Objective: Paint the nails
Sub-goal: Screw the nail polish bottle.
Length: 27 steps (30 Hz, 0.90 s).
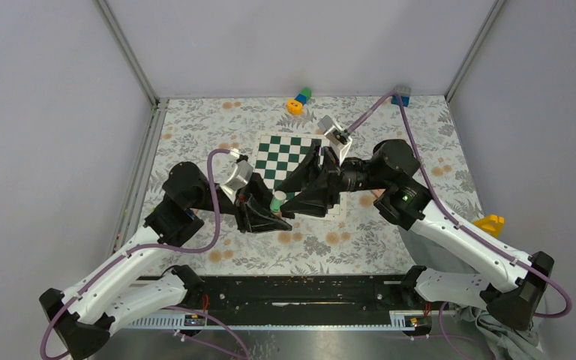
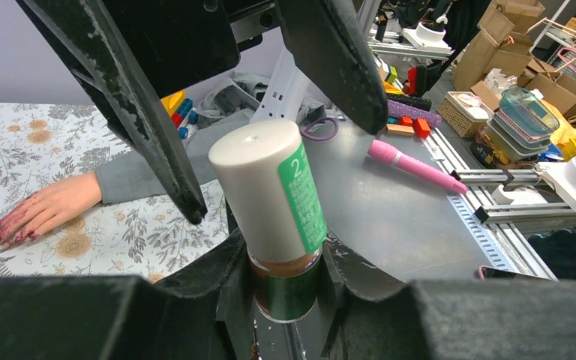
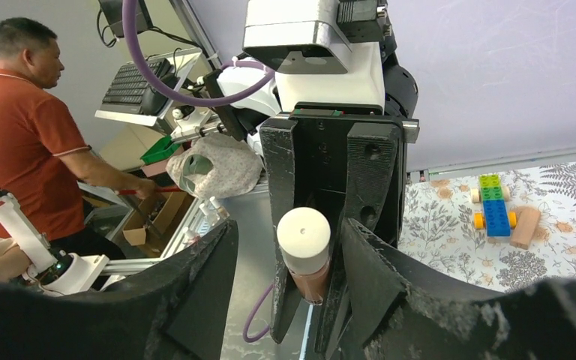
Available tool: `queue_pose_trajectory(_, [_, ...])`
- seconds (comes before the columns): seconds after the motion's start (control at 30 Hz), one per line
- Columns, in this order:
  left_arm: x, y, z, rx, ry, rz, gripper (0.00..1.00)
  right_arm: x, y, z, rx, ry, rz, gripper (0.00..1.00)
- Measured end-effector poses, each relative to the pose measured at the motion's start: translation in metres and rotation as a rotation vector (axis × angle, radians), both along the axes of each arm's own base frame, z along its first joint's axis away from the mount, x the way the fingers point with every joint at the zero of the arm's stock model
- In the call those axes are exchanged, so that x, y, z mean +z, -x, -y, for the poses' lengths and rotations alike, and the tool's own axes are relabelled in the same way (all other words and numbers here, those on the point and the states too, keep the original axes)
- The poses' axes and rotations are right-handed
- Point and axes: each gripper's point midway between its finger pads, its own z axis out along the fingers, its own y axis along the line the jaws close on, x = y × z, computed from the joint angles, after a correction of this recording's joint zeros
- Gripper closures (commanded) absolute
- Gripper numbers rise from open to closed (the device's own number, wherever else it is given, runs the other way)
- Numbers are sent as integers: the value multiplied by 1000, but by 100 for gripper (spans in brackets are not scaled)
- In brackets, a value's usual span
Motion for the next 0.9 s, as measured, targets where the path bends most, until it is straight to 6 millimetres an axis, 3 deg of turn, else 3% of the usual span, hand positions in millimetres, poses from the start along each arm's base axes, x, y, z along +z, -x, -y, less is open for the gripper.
queue_pose_trajectory(0.23, [-1, 0, 0, -1, -3, -4, 100, -12, 2, -9, 14, 38, -10, 45])
queue_pose_trajectory(0.67, [-1, 1, 0, -3, -3, -6, 100, -14, 1, -11, 1, 53, 0, 57])
queue_pose_trajectory(0.9, [-3, -2, 2, 2, -9, -24, 100, -20, 0, -11, -7, 72, 6, 77])
